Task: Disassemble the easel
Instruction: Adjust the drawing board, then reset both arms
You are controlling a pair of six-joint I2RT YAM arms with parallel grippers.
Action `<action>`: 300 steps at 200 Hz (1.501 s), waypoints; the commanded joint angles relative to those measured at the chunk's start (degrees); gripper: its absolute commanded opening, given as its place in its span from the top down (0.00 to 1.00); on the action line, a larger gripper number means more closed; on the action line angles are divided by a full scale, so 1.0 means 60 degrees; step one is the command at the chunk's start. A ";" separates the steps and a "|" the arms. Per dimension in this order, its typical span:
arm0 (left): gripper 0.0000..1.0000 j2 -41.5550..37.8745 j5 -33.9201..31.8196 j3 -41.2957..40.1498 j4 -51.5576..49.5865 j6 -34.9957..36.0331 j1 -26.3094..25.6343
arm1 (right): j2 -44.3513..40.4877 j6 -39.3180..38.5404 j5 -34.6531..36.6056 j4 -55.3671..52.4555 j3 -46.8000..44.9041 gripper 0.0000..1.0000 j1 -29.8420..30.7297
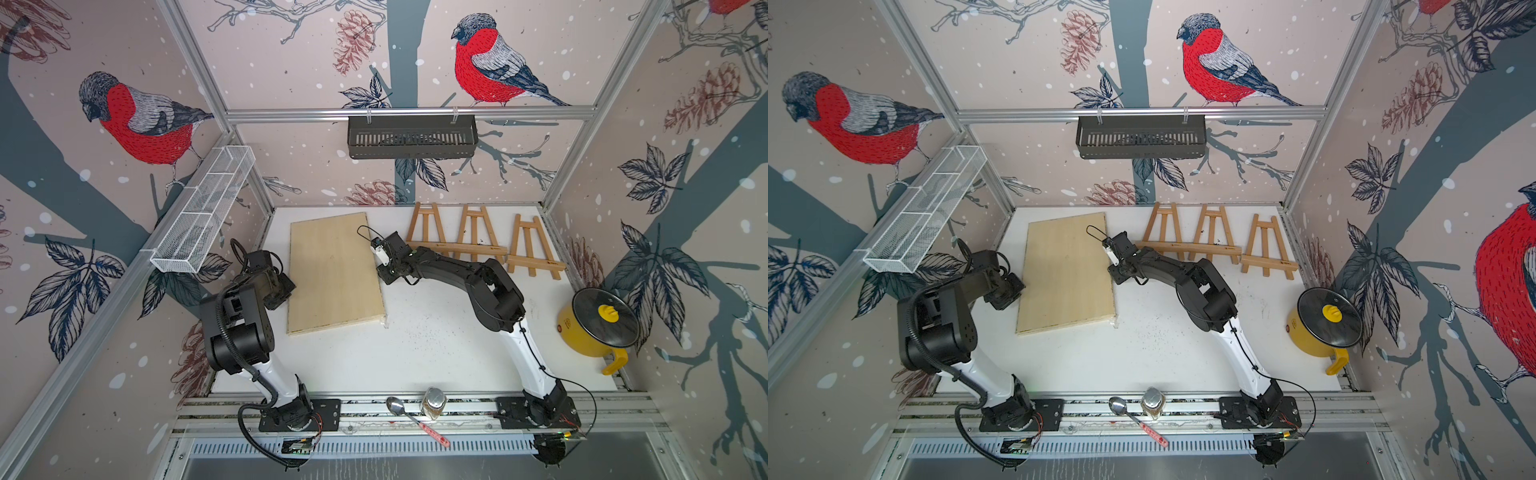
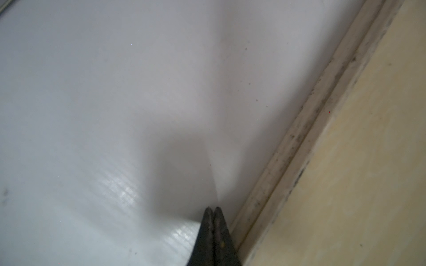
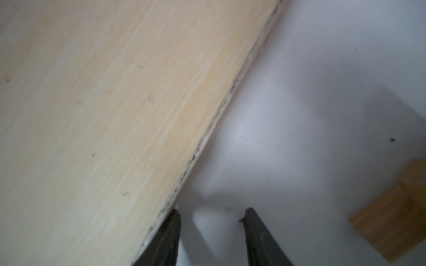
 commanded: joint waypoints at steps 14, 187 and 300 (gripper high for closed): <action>1.00 0.0089 0.0148 0.0145 -0.0533 -0.0086 -0.0014 | -0.0043 0.0004 -0.0517 -0.0359 -0.0256 0.53 0.0053; 0.86 -0.3979 0.0365 0.0356 0.0290 0.1307 -0.1745 | -0.3805 0.0582 -0.2394 0.3171 -0.4069 0.42 -0.0769; 0.83 -0.6835 -0.1369 -0.1537 0.2497 0.1905 -0.4281 | -0.9657 0.1759 -0.0266 0.5291 -0.9508 0.39 -0.2735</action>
